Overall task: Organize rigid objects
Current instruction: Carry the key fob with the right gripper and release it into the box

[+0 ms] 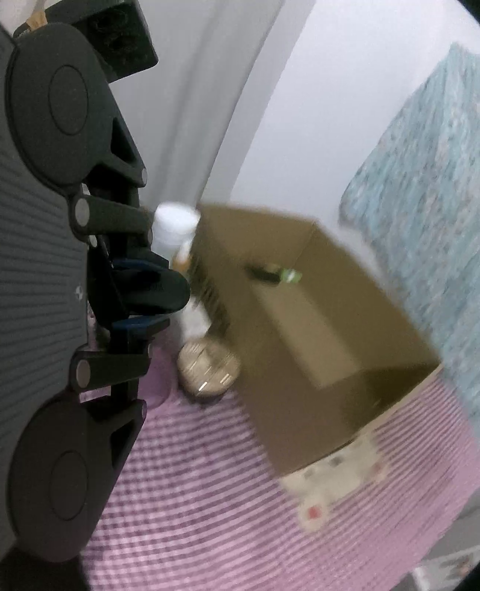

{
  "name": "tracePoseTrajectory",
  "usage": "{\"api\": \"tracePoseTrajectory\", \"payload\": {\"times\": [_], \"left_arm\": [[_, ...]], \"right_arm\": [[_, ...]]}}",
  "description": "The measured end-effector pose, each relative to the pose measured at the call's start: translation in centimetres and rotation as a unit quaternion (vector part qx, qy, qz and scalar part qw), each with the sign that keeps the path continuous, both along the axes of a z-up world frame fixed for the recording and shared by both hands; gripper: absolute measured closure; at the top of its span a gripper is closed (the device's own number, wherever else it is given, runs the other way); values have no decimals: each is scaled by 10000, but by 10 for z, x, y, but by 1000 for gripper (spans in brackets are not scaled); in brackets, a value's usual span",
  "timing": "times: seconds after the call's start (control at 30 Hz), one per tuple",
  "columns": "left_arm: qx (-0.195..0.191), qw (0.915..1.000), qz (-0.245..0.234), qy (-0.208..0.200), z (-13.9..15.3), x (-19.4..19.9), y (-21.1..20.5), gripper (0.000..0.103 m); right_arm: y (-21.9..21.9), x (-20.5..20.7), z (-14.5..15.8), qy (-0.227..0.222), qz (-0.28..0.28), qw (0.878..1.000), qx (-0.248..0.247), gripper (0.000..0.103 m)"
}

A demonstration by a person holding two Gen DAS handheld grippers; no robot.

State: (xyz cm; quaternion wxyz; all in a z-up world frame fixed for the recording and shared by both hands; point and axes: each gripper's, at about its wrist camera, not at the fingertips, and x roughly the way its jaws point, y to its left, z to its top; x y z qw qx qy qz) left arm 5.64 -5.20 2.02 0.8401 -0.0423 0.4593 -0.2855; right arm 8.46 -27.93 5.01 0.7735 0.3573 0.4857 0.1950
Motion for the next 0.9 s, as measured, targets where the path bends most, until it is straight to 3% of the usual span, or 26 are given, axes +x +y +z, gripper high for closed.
{"api": "tracePoseTrajectory", "payload": {"times": [0.2,0.33,0.6,0.77,0.9], "left_arm": [[-150,9982,435,-382,31,25,22,67],[-117,9967,742,-309,31,57,38,67],[209,9907,1277,421,-6,127,67,67],[547,9871,1412,522,-21,142,73,66],[567,9858,1497,515,-20,141,77,64]], "right_arm": [[18,36,36,-520,243,9983,143,75],[33,80,33,-493,501,9970,332,76],[69,177,-30,511,822,9928,699,76],[88,207,-70,1060,953,9873,707,79],[96,218,-84,1207,912,9865,624,79]]}}
